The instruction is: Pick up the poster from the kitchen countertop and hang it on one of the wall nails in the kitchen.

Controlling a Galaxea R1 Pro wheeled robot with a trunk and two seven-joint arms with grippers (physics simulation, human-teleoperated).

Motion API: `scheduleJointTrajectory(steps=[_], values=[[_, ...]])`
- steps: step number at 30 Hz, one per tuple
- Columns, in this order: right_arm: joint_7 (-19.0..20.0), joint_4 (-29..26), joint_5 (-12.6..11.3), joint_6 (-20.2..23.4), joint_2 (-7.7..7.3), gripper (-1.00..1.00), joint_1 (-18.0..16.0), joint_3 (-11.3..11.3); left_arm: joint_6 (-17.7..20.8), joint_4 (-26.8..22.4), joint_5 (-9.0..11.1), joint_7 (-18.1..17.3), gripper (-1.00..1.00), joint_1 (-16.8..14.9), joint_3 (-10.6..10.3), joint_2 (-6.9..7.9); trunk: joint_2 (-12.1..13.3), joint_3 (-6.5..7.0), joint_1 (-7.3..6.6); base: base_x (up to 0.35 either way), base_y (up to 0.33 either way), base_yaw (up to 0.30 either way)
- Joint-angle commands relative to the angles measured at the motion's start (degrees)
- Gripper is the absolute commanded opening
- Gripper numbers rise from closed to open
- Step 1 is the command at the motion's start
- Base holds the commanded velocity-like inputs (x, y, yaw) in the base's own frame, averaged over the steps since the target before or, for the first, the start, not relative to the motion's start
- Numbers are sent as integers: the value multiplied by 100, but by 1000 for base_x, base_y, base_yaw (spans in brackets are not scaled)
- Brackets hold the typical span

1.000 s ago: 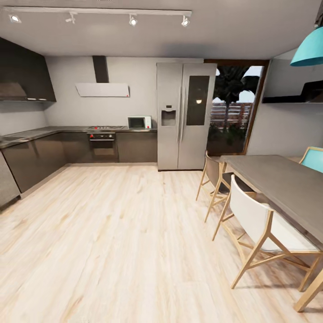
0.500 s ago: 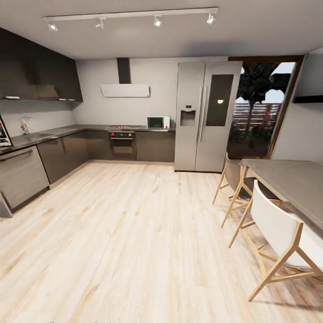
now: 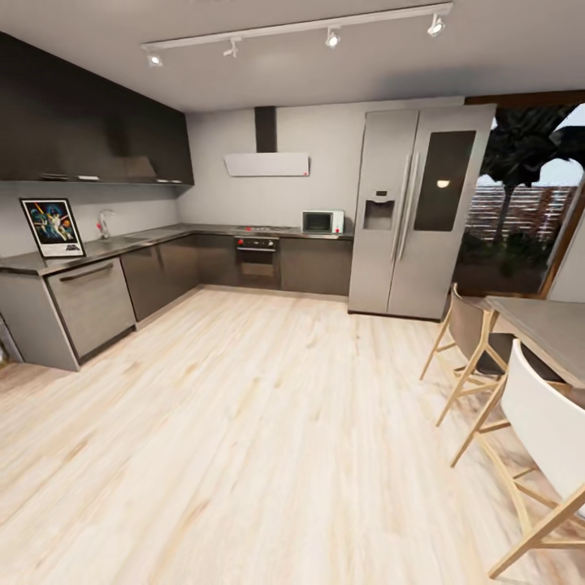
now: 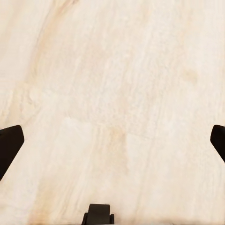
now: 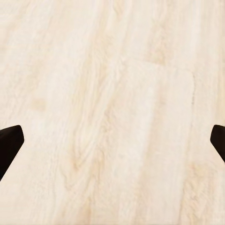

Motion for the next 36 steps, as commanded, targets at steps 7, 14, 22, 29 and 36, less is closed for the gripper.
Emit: scheduleJointTrajectory(steps=[7, 14, 22, 29, 36], values=[[3, 9, 22, -5, -4, 100, -3, 11, -11, -5, -2, 0, 100, 2, 18, -5, -3, -11, 0, 6, 0, 269], [36, 486, 228, 13, -46, 100, -5, 19, -11, -5, -2, 0, 100, 2, 173, -5, -3, -14, 0, 241, 0, 61], [16, 505, 275, -1, -16, 100, -3, 18, -10, -5, -2, 0, 100, 2, 176, -5, -3, -16, 0, 334, -27, 118], [-7, 496, 280, -16, 3, 100, -11, 7, -11, -5, -2, 0, 100, 2, 176, -5, -3, -32, 0, 317, -161, 266], [-14, 491, 280, -17, 4, 100, -11, 6, -8, -5, -2, 0, 100, -1, 176, -5, -3, -50, 0, 311, -178, 274]])
